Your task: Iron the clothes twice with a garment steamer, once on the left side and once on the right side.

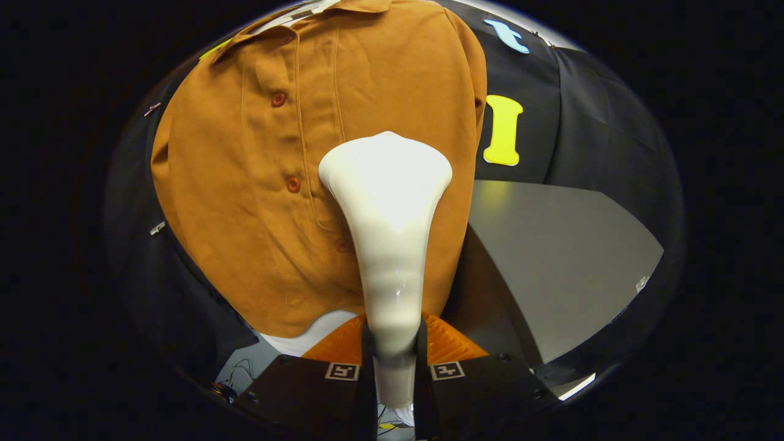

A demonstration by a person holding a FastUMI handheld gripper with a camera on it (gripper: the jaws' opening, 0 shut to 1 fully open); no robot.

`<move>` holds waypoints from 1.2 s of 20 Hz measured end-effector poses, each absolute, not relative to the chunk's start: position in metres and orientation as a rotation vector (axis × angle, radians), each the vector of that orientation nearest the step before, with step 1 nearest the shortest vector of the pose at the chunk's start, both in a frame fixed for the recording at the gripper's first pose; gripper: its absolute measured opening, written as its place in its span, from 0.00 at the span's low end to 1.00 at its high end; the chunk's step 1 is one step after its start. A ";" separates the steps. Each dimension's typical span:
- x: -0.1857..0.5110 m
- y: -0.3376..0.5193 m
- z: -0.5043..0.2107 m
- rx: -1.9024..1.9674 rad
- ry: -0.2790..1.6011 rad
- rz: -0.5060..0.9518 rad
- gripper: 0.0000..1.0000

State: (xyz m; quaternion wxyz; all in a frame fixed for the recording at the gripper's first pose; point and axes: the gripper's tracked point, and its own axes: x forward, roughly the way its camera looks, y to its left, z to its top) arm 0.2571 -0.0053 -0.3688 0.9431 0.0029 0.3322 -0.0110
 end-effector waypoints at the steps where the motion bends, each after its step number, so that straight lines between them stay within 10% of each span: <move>1: 0.254 -0.005 -0.376 0.005 0.683 -0.022 0.27; 24: 0.175 0.004 -0.500 0.002 0.761 -0.076 0.27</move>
